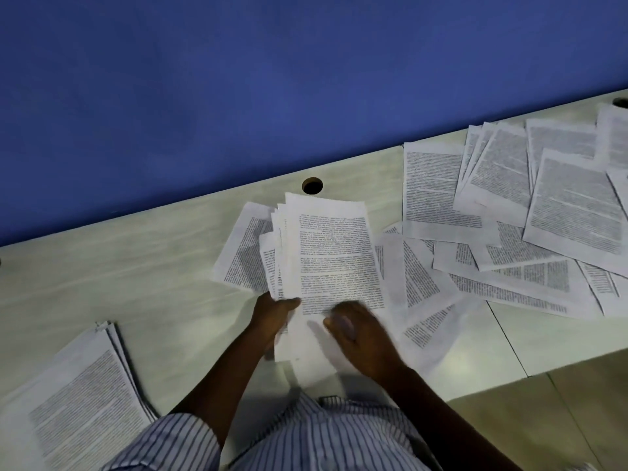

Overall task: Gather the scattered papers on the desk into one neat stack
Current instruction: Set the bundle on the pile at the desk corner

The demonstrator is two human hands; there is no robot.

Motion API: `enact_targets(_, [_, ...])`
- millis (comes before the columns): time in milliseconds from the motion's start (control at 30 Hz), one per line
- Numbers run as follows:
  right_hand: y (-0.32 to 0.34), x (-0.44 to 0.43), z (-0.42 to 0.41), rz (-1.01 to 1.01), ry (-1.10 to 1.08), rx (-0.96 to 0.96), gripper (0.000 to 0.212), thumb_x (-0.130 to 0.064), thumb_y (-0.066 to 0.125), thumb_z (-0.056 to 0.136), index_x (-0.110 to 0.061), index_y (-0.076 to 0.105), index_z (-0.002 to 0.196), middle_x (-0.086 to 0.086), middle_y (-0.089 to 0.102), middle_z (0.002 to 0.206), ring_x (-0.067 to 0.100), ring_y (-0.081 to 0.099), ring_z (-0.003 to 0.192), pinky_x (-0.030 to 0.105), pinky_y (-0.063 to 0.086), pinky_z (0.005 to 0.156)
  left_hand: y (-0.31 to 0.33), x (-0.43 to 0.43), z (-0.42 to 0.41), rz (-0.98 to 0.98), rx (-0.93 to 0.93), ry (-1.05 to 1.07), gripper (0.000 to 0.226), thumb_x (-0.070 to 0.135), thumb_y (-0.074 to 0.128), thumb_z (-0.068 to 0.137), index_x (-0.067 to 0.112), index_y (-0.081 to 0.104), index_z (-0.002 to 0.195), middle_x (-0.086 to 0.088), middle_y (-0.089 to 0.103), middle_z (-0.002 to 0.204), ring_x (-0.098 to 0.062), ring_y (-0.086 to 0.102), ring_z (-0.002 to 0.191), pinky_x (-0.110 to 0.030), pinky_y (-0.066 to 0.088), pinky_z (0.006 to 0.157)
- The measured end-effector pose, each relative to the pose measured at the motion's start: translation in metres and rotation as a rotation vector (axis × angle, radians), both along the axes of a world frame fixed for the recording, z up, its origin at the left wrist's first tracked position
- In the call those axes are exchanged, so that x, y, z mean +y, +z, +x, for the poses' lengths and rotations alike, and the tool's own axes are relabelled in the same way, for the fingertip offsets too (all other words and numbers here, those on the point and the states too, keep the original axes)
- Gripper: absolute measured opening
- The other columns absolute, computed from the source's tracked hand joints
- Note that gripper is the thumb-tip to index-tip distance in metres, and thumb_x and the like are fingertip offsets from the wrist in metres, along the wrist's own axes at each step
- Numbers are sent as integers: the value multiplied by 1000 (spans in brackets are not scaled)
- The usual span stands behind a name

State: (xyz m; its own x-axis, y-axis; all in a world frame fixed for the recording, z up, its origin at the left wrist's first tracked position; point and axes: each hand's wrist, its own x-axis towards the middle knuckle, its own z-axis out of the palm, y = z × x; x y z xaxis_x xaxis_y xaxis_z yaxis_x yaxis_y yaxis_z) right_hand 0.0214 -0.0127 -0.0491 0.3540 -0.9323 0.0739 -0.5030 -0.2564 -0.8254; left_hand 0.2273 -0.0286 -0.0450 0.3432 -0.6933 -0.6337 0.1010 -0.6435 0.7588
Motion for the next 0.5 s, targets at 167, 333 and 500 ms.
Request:
enact_targets(167, [12,-35,-43,202,-516,141,65,-48,74,82,-9,53,129,12,57,128,27,56,115,34,47,92,12,8,33,-74,123,-22,48,-3,75,80,13,65,125,-7,68,126,-25,67,110,-46,49,103])
enact_targets(333, [63,-33,-21,707,-383,-335,71,-61,73,74,-13,57,123,0,70,109,13,68,95,28,53,84,28,32,57,-200,373,-79,62,0,77,73,7,60,132,-12,66,129,-33,63,118,-51,45,106])
enact_targets(500, [84,0,19,665,-51,-294,37,-36,76,84,-21,70,117,-7,75,111,11,70,103,33,53,97,52,63,67,-190,361,-204,40,6,75,83,12,67,122,-7,69,123,-24,67,113,-31,53,91])
